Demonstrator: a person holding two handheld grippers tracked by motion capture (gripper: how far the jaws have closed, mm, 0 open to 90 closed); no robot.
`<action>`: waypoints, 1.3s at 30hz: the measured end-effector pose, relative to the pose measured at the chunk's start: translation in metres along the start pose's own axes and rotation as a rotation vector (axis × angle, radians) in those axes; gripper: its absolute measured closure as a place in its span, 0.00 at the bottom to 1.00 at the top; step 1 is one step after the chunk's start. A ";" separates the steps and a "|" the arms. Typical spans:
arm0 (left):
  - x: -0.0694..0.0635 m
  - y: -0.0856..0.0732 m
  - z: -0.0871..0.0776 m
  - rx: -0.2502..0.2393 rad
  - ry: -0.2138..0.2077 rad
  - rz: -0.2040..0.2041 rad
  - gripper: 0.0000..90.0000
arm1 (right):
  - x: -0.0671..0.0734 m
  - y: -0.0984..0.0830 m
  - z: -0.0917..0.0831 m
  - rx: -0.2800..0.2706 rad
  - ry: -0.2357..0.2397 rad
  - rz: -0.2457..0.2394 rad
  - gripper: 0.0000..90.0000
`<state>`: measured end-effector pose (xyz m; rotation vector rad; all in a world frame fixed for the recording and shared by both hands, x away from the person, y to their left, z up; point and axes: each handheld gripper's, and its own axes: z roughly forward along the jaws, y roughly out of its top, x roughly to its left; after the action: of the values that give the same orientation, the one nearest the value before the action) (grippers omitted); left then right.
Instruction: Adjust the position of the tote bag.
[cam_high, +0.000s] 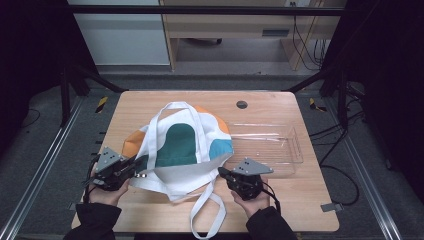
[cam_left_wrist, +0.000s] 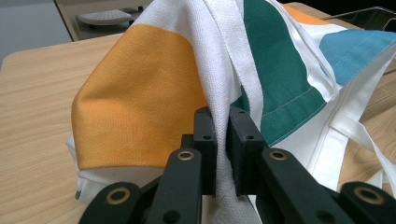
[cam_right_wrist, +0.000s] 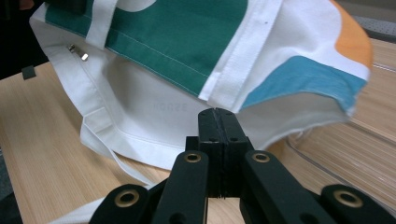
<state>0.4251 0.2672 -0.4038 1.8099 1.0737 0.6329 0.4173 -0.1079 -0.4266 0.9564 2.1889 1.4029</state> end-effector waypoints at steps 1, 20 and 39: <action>0.000 0.000 0.000 0.001 -0.001 0.002 0.91 | 0.000 0.000 0.000 0.000 0.000 0.000 1.00; 0.000 0.001 0.000 -0.017 -0.011 -0.003 0.93 | 0.040 -0.006 0.074 0.082 0.021 -0.035 1.00; -0.002 0.005 -0.001 -0.046 -0.011 -0.005 0.94 | 0.049 -0.026 0.108 0.196 0.015 -0.032 1.00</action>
<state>0.4257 0.2644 -0.3988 1.7684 1.0475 0.6388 0.4409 -0.0104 -0.4946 0.9743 2.3753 1.2018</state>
